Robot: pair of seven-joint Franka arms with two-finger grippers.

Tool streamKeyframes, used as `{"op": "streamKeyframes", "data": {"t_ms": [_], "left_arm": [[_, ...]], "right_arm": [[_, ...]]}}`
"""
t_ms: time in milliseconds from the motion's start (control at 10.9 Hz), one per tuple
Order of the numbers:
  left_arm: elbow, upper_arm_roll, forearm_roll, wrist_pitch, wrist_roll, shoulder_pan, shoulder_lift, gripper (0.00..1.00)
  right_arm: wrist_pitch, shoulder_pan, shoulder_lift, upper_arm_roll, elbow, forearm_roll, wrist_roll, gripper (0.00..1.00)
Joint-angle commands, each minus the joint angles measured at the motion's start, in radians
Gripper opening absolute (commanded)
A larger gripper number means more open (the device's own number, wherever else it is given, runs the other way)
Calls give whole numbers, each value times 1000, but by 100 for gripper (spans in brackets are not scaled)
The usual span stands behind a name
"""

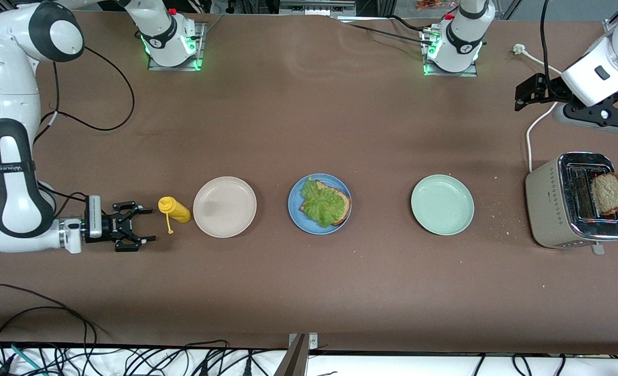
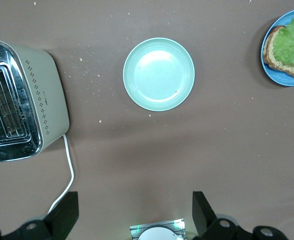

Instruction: Make sandwich in blue plate with both arms

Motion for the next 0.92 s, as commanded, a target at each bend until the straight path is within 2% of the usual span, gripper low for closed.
{"op": "streamKeyframes", "data": {"t_ms": [0, 184, 460, 644, 828], "left_arm": [[6, -3, 22, -12, -2, 0, -7, 100], [4, -3, 22, -12, -1, 1, -7, 100], [4, -3, 22, -12, -2, 1, -7, 100], [5, -3, 22, -12, -1, 1, -7, 100], [4, -3, 22, -12, -1, 1, -7, 100]], "right_arm": [[-19, -3, -16, -14, 19, -37, 5, 100], [-56, -4, -23, -25, 60, -80, 5, 100], [-58, -1, -108, -77, 61, -106, 38, 100], [-45, 0, -180, -88, 18, -144, 92, 100], [-44, 22, -244, -138, -23, -147, 132, 100]]}}
